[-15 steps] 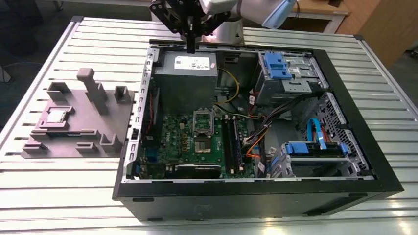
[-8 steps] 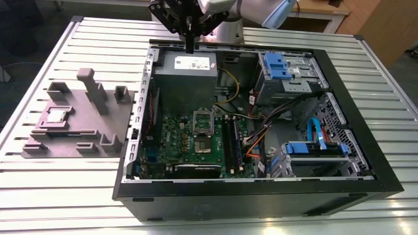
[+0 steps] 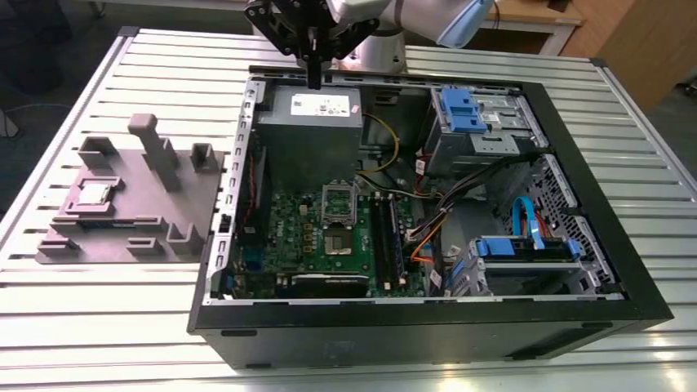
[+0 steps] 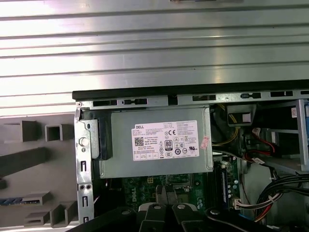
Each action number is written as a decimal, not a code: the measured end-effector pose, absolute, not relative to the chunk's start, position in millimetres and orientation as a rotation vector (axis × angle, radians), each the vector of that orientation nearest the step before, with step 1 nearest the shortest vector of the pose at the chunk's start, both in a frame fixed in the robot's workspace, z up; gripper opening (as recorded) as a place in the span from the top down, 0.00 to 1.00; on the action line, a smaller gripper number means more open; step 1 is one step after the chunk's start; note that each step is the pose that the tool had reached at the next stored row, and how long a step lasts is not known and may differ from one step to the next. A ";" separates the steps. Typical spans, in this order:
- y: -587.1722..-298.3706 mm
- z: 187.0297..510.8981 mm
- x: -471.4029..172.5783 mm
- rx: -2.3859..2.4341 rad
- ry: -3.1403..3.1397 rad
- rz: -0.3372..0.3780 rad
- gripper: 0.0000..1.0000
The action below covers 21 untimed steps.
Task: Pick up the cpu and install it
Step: 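Reach for the cpu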
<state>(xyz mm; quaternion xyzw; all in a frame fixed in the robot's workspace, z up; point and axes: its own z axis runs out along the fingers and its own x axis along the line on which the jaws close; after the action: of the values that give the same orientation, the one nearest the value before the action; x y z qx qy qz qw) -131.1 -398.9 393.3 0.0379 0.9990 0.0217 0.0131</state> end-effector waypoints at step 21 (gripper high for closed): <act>-398.9 393.3 -136.9 0.118 3.112 0.068 0.89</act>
<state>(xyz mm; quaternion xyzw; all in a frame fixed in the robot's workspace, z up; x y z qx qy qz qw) -136.9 -398.9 393.3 0.0379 0.9990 0.0217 0.0131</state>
